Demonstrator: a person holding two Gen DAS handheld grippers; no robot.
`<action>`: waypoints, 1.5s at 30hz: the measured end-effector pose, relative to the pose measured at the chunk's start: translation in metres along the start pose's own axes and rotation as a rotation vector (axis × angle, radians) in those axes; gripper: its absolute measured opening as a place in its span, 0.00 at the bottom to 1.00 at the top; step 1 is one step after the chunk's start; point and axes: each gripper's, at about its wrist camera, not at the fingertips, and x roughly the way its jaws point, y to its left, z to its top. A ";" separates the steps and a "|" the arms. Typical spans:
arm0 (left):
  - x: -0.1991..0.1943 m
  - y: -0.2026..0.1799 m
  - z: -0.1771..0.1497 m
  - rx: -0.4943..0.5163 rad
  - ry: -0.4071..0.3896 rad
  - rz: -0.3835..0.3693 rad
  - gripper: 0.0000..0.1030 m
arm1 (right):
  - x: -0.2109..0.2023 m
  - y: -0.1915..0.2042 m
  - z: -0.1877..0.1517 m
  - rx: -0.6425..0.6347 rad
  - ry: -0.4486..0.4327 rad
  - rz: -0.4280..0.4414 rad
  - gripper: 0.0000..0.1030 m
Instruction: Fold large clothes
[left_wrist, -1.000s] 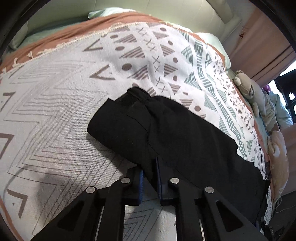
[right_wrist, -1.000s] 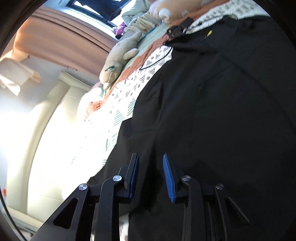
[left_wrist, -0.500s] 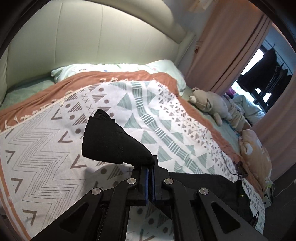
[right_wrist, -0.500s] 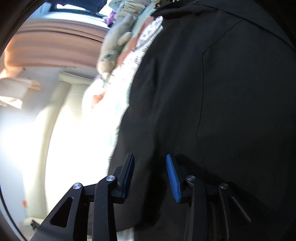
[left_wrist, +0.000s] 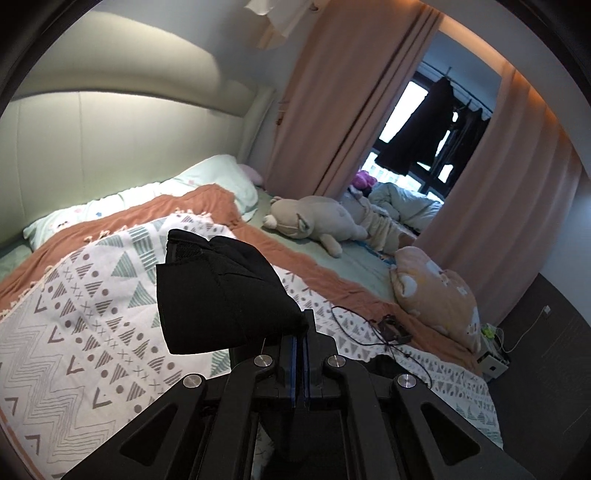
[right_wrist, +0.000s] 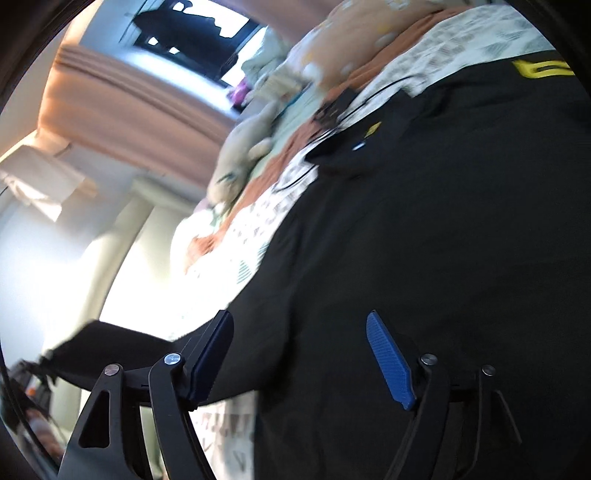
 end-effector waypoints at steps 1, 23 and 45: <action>0.000 -0.012 0.000 0.014 0.001 -0.017 0.01 | -0.009 -0.007 0.001 0.005 -0.009 -0.013 0.73; 0.065 -0.227 -0.084 0.184 0.190 -0.391 0.01 | -0.109 -0.116 0.042 0.191 -0.174 -0.127 0.73; 0.110 -0.138 -0.232 0.006 0.429 -0.264 0.98 | -0.099 -0.137 0.044 0.259 -0.177 -0.187 0.73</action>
